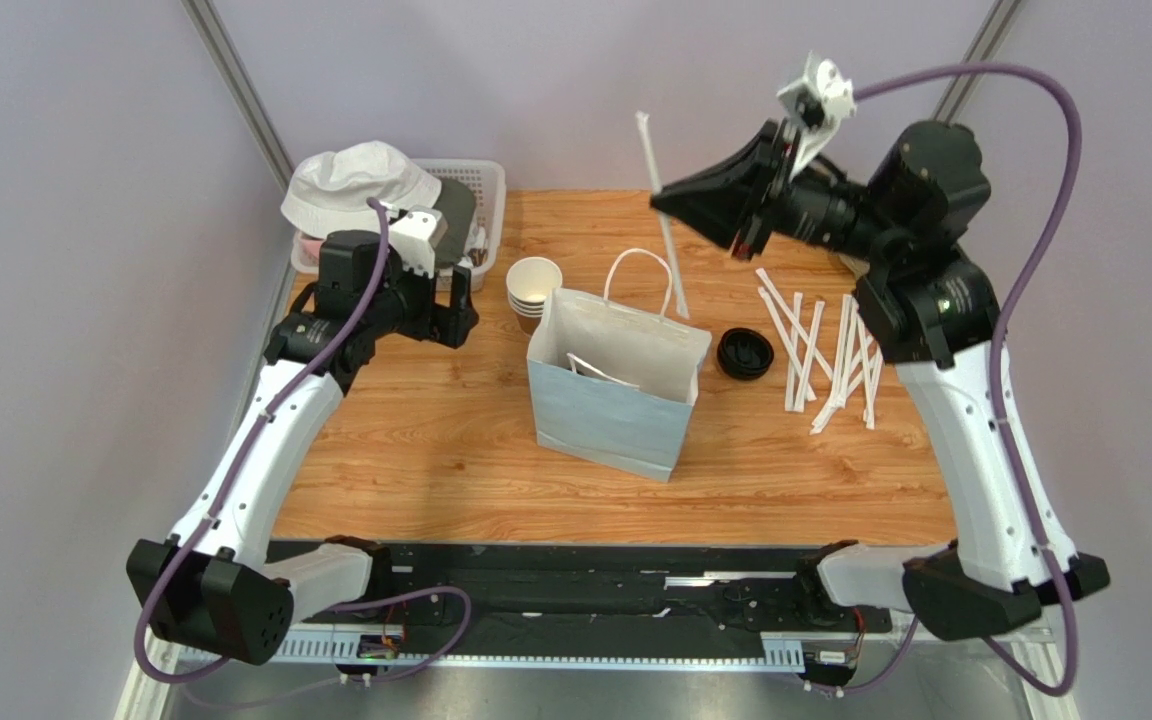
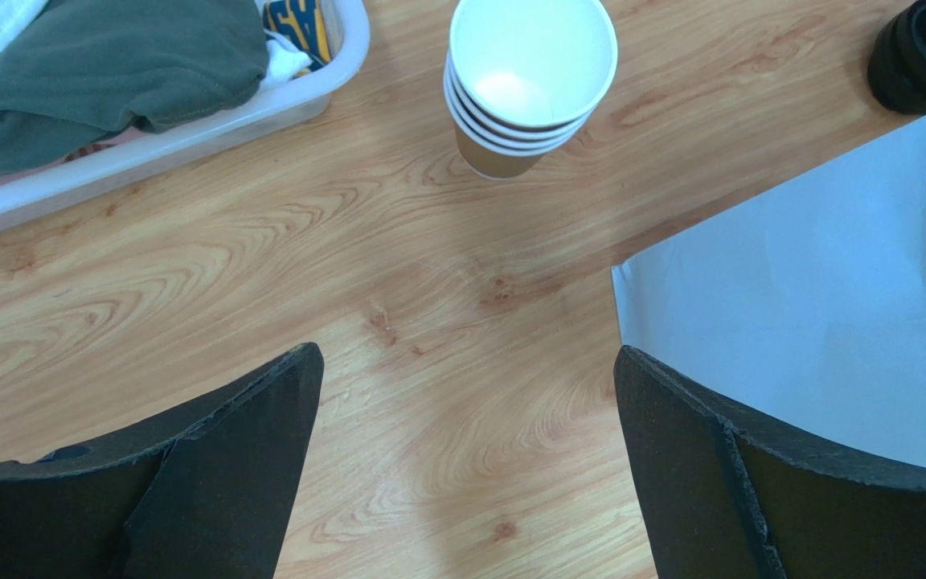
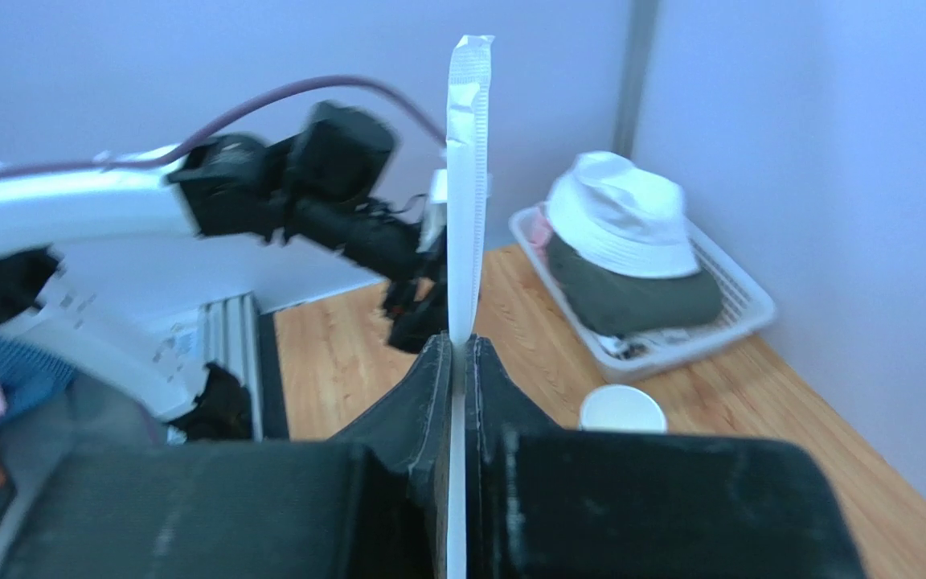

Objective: Pack the takeout coffee

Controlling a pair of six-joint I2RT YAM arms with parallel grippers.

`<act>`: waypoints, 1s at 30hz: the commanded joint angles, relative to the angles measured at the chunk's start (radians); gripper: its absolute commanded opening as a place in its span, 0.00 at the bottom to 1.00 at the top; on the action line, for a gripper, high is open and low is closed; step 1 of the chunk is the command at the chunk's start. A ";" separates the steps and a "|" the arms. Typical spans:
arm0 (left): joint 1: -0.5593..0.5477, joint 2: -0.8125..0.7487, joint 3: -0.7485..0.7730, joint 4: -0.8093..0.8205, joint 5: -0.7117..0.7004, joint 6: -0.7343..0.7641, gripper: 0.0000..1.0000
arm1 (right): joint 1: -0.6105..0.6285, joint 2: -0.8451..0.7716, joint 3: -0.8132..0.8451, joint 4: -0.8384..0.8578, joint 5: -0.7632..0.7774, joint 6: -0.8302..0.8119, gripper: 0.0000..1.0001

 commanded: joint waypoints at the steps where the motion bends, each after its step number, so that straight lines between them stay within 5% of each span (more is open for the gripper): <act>1: 0.011 -0.053 0.035 0.058 0.022 -0.048 0.99 | 0.159 -0.026 -0.165 0.002 0.043 -0.169 0.00; 14: 0.012 -0.170 -0.040 0.023 0.030 -0.041 0.99 | 0.250 -0.106 -0.495 0.039 0.089 -0.417 0.00; 23: 0.017 -0.073 0.027 -0.099 0.004 -0.038 0.99 | 0.292 -0.198 -0.586 -0.039 0.146 -0.477 0.50; 30: 0.055 -0.007 0.122 -0.197 0.097 -0.041 0.99 | 0.276 -0.218 -0.428 -0.105 0.306 -0.390 0.71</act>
